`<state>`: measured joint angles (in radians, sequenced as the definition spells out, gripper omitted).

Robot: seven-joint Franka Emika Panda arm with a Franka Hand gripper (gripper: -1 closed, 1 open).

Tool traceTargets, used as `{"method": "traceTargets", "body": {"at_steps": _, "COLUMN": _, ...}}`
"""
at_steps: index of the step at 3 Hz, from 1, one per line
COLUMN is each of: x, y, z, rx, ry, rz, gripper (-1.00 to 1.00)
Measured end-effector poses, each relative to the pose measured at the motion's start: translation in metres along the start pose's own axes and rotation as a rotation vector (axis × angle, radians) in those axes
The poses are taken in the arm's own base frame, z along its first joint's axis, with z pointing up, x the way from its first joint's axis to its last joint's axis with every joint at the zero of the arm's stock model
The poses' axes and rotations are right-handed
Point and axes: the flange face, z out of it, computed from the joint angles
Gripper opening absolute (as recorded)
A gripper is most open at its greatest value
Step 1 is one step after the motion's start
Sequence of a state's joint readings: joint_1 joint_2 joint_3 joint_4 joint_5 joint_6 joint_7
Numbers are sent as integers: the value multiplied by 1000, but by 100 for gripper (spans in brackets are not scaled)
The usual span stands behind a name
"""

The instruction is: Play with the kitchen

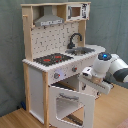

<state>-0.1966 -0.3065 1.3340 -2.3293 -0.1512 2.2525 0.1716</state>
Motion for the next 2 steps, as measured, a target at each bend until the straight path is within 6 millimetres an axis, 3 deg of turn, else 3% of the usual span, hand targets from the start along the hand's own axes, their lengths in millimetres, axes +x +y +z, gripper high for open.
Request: {"method": "traceTargets", "body": {"at_steps": 2, "x": 6, "y": -2, "z": -53, "rx": -165, "ry": -13, "rz": 29, "gripper": 100}}
